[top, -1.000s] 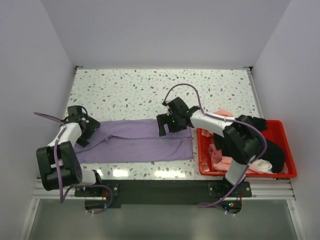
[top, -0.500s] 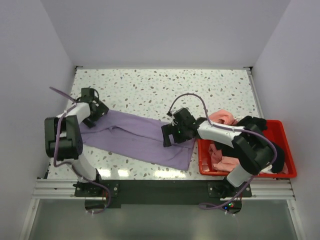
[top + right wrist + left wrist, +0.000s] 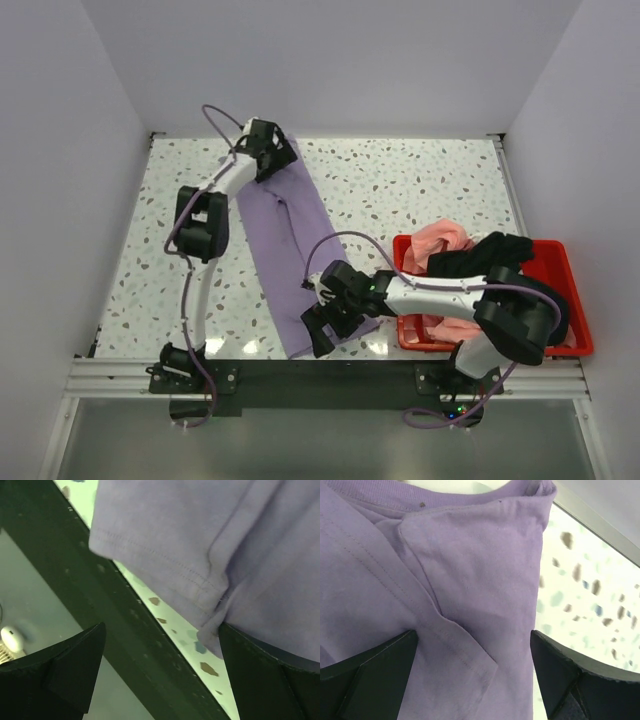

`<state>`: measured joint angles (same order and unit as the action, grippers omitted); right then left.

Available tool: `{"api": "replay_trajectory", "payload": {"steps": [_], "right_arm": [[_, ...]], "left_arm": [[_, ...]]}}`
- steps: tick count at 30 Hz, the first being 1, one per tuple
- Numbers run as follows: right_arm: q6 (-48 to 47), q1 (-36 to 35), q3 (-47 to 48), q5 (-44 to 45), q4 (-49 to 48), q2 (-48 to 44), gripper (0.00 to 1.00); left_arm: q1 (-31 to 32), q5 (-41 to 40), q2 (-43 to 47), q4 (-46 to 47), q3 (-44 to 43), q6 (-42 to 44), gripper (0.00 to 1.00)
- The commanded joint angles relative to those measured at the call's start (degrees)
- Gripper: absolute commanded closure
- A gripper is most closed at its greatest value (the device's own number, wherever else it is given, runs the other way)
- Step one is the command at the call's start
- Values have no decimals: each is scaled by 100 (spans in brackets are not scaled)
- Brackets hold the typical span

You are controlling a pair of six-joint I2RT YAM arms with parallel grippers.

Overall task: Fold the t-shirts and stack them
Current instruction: Fold the tshirt

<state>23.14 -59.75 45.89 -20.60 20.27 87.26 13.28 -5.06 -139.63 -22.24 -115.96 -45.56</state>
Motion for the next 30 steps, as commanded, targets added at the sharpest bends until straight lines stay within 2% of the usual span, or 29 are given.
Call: {"api": "replay_trajectory", "payload": {"steps": [1, 9, 15, 20, 24, 26, 27, 29, 30], "right_arm": [[182, -282, 113, -541, -260, 256, 1], [279, -670, 517, -779, -735, 528, 1], [174, -661, 1106, 222, -94, 415, 1], [112, -591, 1738, 880, 414, 81, 1], [200, -91, 2046, 971, 539, -192, 1], [226, 444, 2134, 918, 626, -297, 1], [226, 777, 2265, 961, 671, -315, 1], [218, 1113, 2415, 1005, 784, -289, 1], [209, 1488, 2599, 1049, 837, -254, 1]], "left_arm": [[394, 699, -775, -502, -286, -251, 0], [675, 1744, -1136, 658, -313, -471, 0], [720, 1728, -1014, 826, -322, -463, 0], [702, 1788, -434, 862, -637, -252, 0], [702, 1869, 372, 634, -1007, 55, 0], [694, 1720, 786, 467, -999, 362, 0], [694, 1614, 1276, 397, -929, 468, 0], [667, 1221, 1840, 255, -368, 731, 0], [650, 1070, 2478, 273, 304, 811, 0]]}}
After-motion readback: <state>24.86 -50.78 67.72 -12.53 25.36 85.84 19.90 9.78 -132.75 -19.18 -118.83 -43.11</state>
